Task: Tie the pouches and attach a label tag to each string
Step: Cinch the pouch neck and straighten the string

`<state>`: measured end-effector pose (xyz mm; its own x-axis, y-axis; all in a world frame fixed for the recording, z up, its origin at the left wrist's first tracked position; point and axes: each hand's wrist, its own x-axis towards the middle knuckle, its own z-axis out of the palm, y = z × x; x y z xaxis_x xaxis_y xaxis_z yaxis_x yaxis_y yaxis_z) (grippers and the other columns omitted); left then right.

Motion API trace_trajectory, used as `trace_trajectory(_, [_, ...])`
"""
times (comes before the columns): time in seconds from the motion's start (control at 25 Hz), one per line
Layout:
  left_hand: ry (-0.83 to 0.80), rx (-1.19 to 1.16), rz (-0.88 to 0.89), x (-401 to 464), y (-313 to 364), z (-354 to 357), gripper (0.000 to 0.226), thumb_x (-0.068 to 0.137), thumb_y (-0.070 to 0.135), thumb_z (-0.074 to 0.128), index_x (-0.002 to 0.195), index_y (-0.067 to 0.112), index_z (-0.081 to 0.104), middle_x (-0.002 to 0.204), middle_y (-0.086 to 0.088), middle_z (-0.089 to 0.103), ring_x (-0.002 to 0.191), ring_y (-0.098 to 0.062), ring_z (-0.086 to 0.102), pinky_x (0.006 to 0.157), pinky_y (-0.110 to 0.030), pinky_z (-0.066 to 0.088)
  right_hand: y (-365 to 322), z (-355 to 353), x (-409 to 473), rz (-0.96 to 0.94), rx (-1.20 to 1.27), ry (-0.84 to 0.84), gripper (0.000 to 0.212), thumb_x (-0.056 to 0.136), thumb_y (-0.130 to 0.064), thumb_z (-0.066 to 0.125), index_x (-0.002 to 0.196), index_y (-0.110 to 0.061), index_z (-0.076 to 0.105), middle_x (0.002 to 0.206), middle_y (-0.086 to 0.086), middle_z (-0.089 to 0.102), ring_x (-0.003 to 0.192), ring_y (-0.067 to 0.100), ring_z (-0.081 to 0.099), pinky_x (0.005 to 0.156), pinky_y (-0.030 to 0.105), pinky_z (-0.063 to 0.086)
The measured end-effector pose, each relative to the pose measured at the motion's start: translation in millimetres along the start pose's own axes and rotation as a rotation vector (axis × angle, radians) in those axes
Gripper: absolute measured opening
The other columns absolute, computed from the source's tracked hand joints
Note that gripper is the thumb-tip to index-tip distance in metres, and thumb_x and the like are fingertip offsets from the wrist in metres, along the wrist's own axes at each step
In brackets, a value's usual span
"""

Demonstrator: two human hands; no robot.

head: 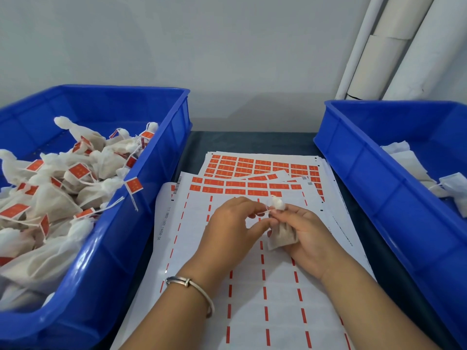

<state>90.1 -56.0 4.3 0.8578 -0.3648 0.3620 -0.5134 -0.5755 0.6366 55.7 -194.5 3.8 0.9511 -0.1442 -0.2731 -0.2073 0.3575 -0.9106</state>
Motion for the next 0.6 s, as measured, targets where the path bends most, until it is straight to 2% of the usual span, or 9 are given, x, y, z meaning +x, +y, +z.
trace_trajectory(0.08, [-0.009, -0.003, -0.017, 1, 0, -1, 0.025, 0.085, 0.037, 0.062, 0.104, 0.024, 0.071, 0.09, 0.015, 0.063, 0.073, 0.008, 0.048, 0.067, -0.003, 0.034, 0, 1, 0, 0.001, -0.015, 0.017, 0.017, 0.087, -0.015, 0.061, 0.089, -0.017, 0.077, 0.095, 0.001, 0.074, 0.096, 0.018, 0.064, 0.082, 0.028, 0.052])
trace_trajectory(0.2, [-0.009, -0.021, -0.031, 2, 0, -3, 0.019, 0.087, 0.033, 0.06, 0.099, 0.024, 0.072, 0.083, 0.02, 0.056, 0.072, 0.006, 0.05, 0.065, -0.003, 0.034, 0, 1, -1, 0.003, -0.035, 0.022, 0.021, 0.089, -0.013, 0.06, 0.084, -0.021, 0.078, 0.09, -0.001, 0.074, 0.085, 0.012, 0.065, 0.078, 0.025, 0.052])
trace_trajectory(0.36, [-0.034, 0.042, -0.038, 1, -1, -4, 0.012, 0.091, 0.03, 0.057, 0.097, 0.025, 0.066, 0.082, 0.023, 0.049, 0.073, 0.006, 0.047, 0.066, -0.003, 0.032, -1, 0, -2, 0.019, -0.041, -0.025, 0.026, 0.088, -0.002, 0.056, 0.082, -0.017, 0.077, 0.079, 0.004, 0.068, 0.075, 0.016, 0.057, 0.071, 0.03, 0.052])
trace_trajectory(0.48, [0.062, 0.127, -0.073, 2, -2, -8, 0.01, 0.092, 0.029, 0.056, 0.094, 0.025, 0.065, 0.083, 0.019, 0.049, 0.071, 0.003, 0.045, 0.066, -0.005, 0.031, -2, -1, -4, 0.043, -0.049, -0.083, 0.03, 0.088, 0.002, 0.053, 0.086, -0.018, 0.076, 0.088, 0.004, 0.07, 0.073, 0.015, 0.061, 0.064, 0.027, 0.054])
trace_trajectory(0.6, [0.206, 0.153, -0.152, 4, -5, -12, 0.013, 0.09, 0.029, 0.057, 0.095, 0.023, 0.067, 0.083, 0.019, 0.049, 0.074, -0.003, 0.046, 0.071, -0.013, 0.033, -5, -2, -7, 0.08, -0.059, -0.126, 0.04, 0.084, 0.006, 0.05, 0.08, -0.023, 0.077, 0.084, 0.004, 0.067, 0.064, 0.014, 0.061, 0.061, 0.028, 0.053])
